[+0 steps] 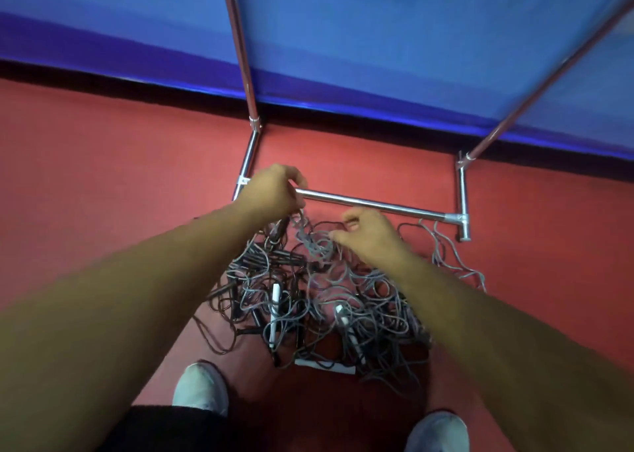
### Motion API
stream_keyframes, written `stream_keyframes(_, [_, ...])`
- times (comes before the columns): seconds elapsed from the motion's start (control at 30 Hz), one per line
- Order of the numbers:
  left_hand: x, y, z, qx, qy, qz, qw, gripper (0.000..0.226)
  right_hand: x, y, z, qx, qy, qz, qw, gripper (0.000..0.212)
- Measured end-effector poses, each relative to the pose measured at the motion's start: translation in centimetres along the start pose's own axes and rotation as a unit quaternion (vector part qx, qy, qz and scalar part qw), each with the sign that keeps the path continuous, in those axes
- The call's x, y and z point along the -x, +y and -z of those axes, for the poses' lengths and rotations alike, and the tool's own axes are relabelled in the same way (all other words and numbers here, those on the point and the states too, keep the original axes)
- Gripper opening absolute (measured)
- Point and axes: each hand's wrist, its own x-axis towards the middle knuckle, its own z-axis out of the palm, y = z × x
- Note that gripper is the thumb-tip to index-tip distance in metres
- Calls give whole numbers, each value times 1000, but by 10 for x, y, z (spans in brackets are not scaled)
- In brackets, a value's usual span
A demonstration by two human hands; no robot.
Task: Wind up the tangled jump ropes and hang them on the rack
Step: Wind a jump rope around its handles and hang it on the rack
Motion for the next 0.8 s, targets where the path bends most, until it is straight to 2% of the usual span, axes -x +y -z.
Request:
stream_keyframes(0.07, [24,26,21,31,12,-22,999,29,23,-24,13,-46,3,21,999,47])
stream_keyframes(0.13, [51,54,41,72,6,-51,996,27,48,-47,26,-101,6,37,994,44])
stream_keyframes(0.2, [81,79,57,124,-17,-84,989,29,74,-69,39,-150,15,74,986,30])
stream_keyframes(0.33, [124,97,74,187,-17,-151,971,32,122,-96,58,-165,28,134,977,3])
stream_keyframes(0.43, [147,99,74,143,-9,-177,974,29,150,-98,71,-165,16,132,977,11])
stream_keyframes(0.57, [162,103,65,74,9,-201,977,23,177,-104,91,-147,48,145,977,7])
stream_keyframes(0.67, [168,110,63,56,-39,-232,970,5,190,-107,106,-163,90,163,969,10])
stream_keyframes(0.73, [168,109,62,54,-72,-232,968,15,198,-111,116,-160,104,174,966,10])
stream_keyframes(0.8, [165,102,62,0,-85,-219,972,28,203,-117,128,-186,139,184,955,8])
